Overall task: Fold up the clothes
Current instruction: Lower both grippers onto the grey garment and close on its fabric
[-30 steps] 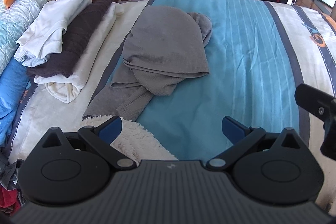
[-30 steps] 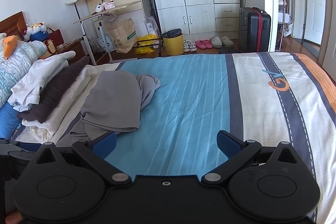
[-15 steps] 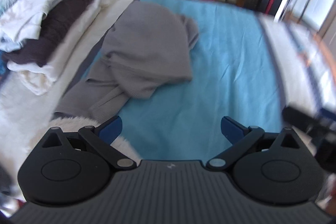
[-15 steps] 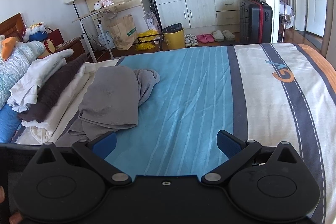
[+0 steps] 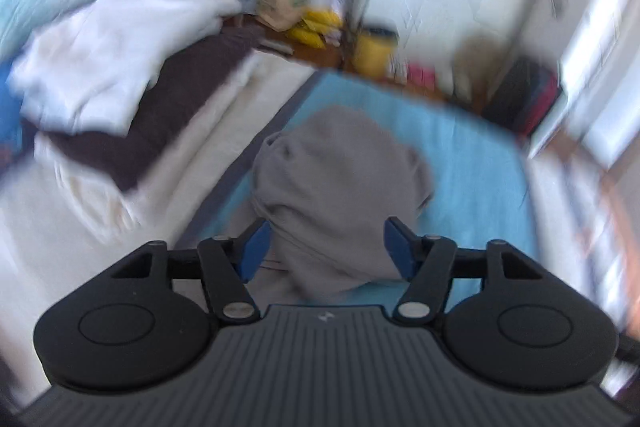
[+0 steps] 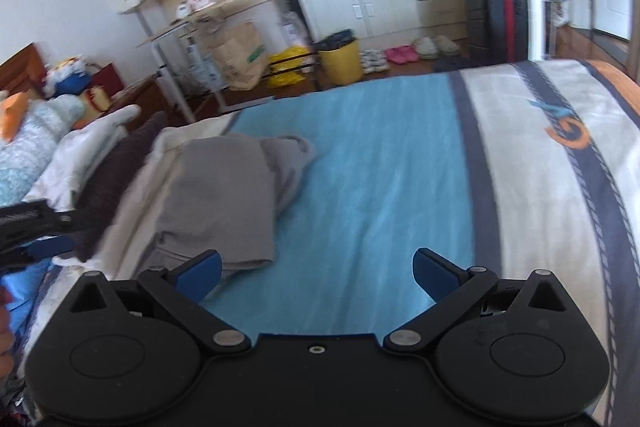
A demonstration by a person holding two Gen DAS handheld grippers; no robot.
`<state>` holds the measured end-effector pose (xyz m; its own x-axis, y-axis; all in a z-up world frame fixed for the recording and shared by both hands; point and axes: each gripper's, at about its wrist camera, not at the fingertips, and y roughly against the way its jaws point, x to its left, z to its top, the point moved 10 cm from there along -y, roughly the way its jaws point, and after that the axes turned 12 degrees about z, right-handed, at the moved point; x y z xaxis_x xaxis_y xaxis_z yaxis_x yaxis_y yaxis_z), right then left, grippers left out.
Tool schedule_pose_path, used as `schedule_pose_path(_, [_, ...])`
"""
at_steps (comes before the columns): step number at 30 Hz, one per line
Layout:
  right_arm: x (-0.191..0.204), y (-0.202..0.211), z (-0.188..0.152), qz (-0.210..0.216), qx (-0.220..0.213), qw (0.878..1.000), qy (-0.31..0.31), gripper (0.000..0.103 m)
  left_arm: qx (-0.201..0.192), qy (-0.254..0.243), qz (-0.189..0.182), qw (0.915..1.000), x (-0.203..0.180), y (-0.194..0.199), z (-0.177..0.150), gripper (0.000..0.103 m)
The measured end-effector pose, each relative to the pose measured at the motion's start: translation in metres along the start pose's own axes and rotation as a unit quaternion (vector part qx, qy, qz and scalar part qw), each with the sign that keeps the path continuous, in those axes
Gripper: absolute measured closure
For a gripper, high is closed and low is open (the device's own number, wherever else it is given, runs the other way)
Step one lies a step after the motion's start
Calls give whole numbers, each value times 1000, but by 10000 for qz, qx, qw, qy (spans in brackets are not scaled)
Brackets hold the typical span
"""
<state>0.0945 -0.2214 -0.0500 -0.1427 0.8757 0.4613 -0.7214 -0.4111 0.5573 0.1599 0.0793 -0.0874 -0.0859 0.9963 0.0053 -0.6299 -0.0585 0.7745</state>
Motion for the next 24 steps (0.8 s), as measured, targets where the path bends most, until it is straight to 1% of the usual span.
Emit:
schedule_pose_path(1, [11, -6, 2, 265, 66, 9996, 48, 0, 116, -256, 74, 9996, 4, -9, 5, 38])
schedule_pose_path(3, [32, -19, 6, 794, 213, 9965, 140, 0, 404, -544, 240, 9974, 15, -33, 4, 38])
schedule_pose_path(4, [40, -27, 4, 1012, 340, 9941, 172, 0, 375, -681, 401, 9962, 22, -40, 7, 38])
schedule_pose_path(6, [48, -44, -1, 1120, 500, 9920, 290, 0, 205, -1048, 723, 9916, 34, -52, 17, 38])
schedule_pose_path(7, [50, -52, -3, 1153, 569, 9911, 341, 0, 65, -1155, 810, 9900, 39, -55, 23, 38])
schedule_pose_path(9, [46, -71, -4, 1117, 595, 9914, 339, 0, -63, -1079, 592, 9924, 44, -65, 35, 38])
schedule_pose_path(10, [46, -79, -1, 1343, 519, 9894, 173, 0, -103, -1017, 458, 9937, 46, -71, 40, 38])
schedule_pose_path(11, [44, -86, 1, 1598, 454, 9861, -30, 0, 14, -814, 172, 9965, 46, -80, 43, 39])
schedule_pose_path(12, [42, -95, 3, 1940, 449, 9792, -386, 0, 170, -647, -54, 9977, 46, -90, 45, 39])
schedule_pose_path(13, [36, -106, 5, 2156, 486, 9722, -771, 0, 284, -616, -104, 9976, 45, -100, 46, 40])
schedule_pose_path(14, [30, -118, 8, 2233, 484, 9674, -1090, 0, 312, -695, -29, 9971, 43, -110, 47, 40])
schedule_pose_path(15, [22, -131, 11, 2184, 456, 9661, -1301, 0, 282, -828, 84, 9961, 41, -121, 49, 39])
schedule_pose_path(17, [8, -156, 20, 2000, 436, 9677, -1470, 0, 349, -995, 177, 9943, 35, -141, 51, 38])
schedule_pose_path(19, [-6, -181, 31, 1758, 452, 9708, -1570, 0, 600, -891, 216, 9940, 34, -167, 51, 37])
schedule_pose_path(21, [-20, -203, 43, 1452, 430, 9753, -1608, 0, 928, -685, 147, 9932, 32, -194, 49, 35])
schedule_pose_path(22, [-29, -212, 47, 1297, 424, 9782, -1566, 0, 1038, -567, 144, 9929, 32, -205, 49, 31])
schedule_pose_path(23, [-38, -221, 51, 1138, 424, 9811, -1509, 0, 1065, -460, 182, 9931, 33, -212, 49, 24])
schedule_pose_path(24, [-46, -231, 54, 968, 451, 9845, -1392, 0, 993, -310, 231, 9943, 35, -215, 51, 22])
